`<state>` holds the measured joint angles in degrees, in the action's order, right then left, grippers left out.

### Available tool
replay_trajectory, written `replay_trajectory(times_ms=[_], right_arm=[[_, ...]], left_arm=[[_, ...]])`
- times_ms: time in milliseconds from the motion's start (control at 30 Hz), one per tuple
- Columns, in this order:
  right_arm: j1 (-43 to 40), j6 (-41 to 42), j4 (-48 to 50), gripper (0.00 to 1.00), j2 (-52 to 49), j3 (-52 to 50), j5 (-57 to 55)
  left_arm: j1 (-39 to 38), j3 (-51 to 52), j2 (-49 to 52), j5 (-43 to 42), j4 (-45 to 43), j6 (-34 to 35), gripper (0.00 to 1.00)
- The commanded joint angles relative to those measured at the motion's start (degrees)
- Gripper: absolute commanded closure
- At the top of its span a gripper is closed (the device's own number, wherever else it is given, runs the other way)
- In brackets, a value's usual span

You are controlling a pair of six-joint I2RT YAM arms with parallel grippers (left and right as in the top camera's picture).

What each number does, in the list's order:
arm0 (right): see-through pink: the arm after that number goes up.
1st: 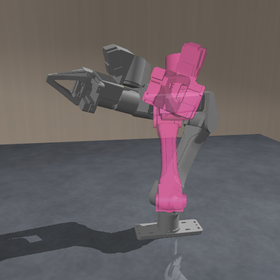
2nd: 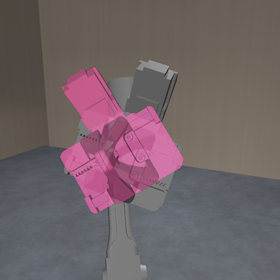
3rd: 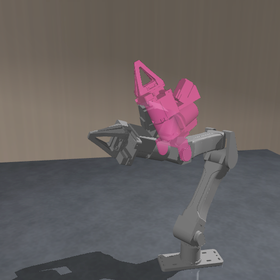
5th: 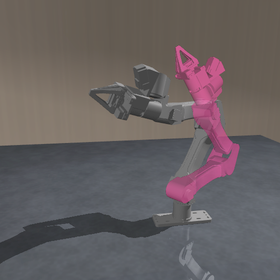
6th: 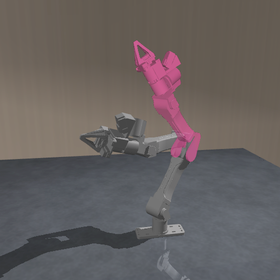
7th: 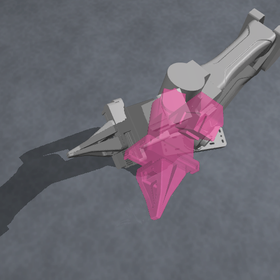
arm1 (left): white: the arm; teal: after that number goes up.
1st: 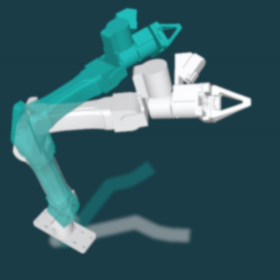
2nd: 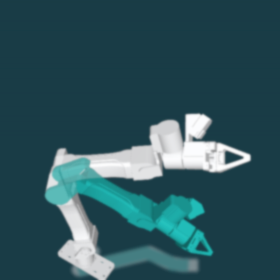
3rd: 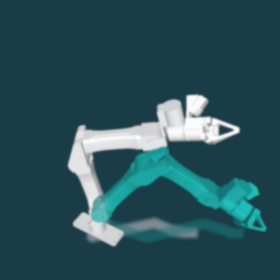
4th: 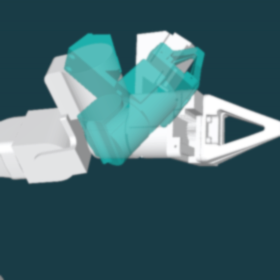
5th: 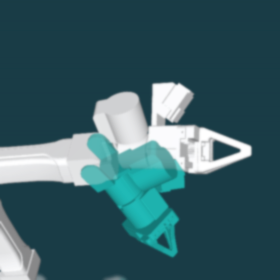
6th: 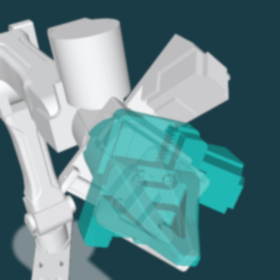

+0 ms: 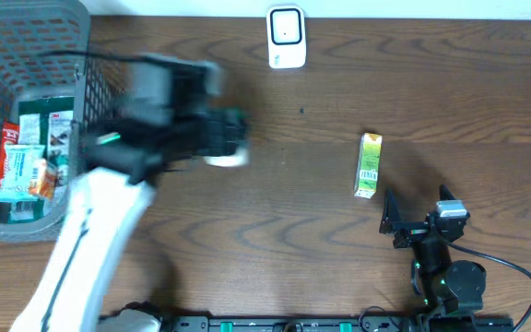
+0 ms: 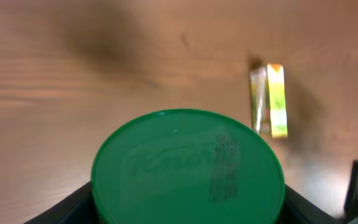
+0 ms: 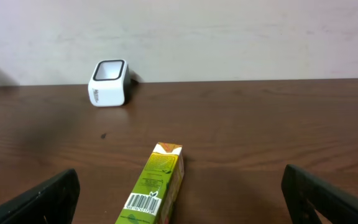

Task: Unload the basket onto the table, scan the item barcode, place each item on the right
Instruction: 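Carry the green-lidded jar to the scanner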

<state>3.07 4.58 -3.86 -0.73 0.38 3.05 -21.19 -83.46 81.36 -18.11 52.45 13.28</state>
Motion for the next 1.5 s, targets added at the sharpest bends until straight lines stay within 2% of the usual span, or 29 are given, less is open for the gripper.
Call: replay_trajectory(times_ms=[0,300,533,767,1200,1467], right_arm=[[0.3,0.7,-0.2,0.01,0.2,-0.1,0.2],[0.3,0.7,-0.2,0.01,0.2,-0.1,0.2],[0.3,0.7,-0.2,0.01,0.2,-0.1,0.2],[0.3,0.7,-0.2,0.01,0.2,-0.1,0.2],[0.3,0.7,-0.2,0.01,0.2,-0.1,0.2],[0.3,0.7,-0.2,0.01,0.2,-0.1,0.2]], left_arm=[[-7.6,1.9,7.1,-3.4,-4.4,4.3,0.37],[-15.8,1.9,25.9,-4.7,-17.6,7.6,0.37],[-17.6,1.9,32.6,-5.4,-23.0,7.7,0.37],[-18.2,1.9,34.6,-5.5,-24.3,8.0,0.37],[-19.3,2.0,34.8,-5.3,-27.1,18.1,0.37],[-19.3,2.0,35.5,-7.1,-29.0,20.5,0.37]])
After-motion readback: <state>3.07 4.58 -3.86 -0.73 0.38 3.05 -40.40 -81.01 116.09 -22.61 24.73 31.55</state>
